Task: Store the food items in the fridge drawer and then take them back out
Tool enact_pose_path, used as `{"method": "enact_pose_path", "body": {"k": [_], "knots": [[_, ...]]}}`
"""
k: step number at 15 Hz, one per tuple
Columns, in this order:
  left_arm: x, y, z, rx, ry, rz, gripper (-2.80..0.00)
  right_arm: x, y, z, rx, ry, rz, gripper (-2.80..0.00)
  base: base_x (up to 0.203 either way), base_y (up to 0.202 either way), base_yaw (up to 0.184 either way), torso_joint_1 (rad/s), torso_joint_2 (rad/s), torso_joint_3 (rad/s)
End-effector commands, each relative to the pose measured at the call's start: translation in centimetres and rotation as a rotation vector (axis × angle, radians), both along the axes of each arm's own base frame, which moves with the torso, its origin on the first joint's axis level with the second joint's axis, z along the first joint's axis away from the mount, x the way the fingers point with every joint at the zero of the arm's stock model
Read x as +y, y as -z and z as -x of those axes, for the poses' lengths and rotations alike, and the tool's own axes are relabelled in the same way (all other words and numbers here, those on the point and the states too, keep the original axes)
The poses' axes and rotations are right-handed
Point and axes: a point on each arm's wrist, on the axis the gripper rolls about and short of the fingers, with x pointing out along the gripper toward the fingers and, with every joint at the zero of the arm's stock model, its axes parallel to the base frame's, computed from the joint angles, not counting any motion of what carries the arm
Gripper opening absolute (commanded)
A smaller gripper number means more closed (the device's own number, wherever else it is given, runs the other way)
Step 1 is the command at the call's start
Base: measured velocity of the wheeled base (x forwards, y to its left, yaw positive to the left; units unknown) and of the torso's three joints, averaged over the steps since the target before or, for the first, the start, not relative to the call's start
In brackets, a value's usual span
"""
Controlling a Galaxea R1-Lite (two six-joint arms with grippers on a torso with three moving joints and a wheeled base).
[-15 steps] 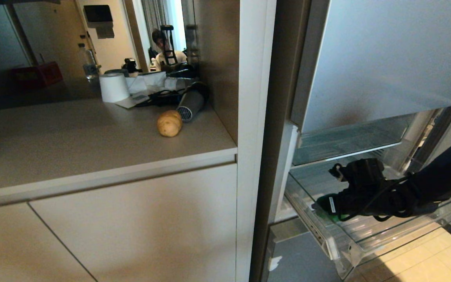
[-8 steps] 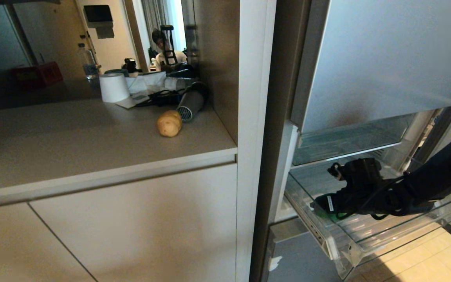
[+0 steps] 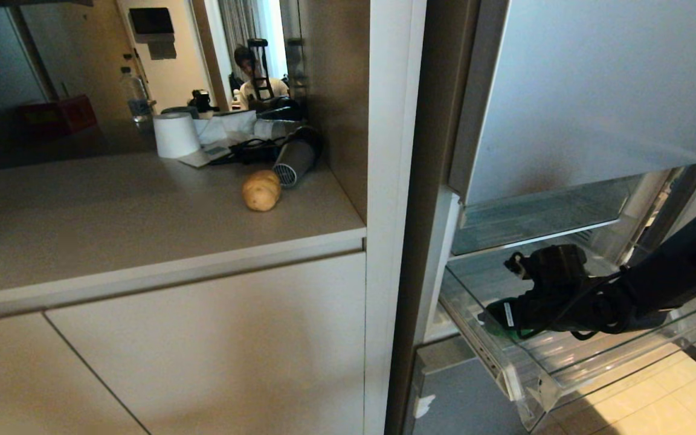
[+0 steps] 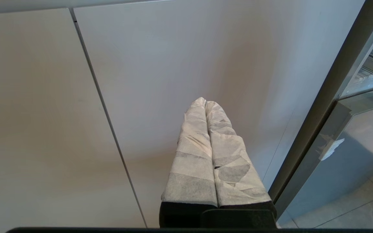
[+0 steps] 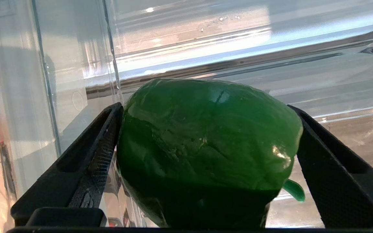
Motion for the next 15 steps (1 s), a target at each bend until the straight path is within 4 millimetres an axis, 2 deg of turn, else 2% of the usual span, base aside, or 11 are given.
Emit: {"method": "enact_pose_path", "body": {"k": [1,2,3,9,15], "knots": [[0.0,0.3,-0.1,0.011,0.000,0.000,-2.80,-0.1,0.2,0.0,0.002,0.001,0.000,0.00,0.000,0.000,0.000,0.000,0.00,0.000],[0.0,0.3,-0.1,0.011,0.000,0.000,-2.80,-0.1,0.2,-0.1,0.001,0.003,0.000,0.00,0.000,0.000,0.000,0.000,0.00,0.000],[0.0,0.3,-0.1,0.011,0.000,0.000,-2.80,-0.1,0.1,-0.2,-0.003,0.006,0.002,-2.80,0.000,0.000,0.000,0.000,0.00,0.000],[0.0,0.3,-0.1,0.011,0.000,0.000,-2.80,-0.1,-0.4,-0.2,-0.017,0.012,0.007,-2.80,0.000,0.000,0.000,0.000,0.00,0.000],[0.0,0.3,-0.1,0.011,0.000,0.000,-2.80,0.1,-3.8,1.7,-0.081,0.002,0.003,-2.80,0.000,0.000,0.000,0.000,0.00,0.000]]}}
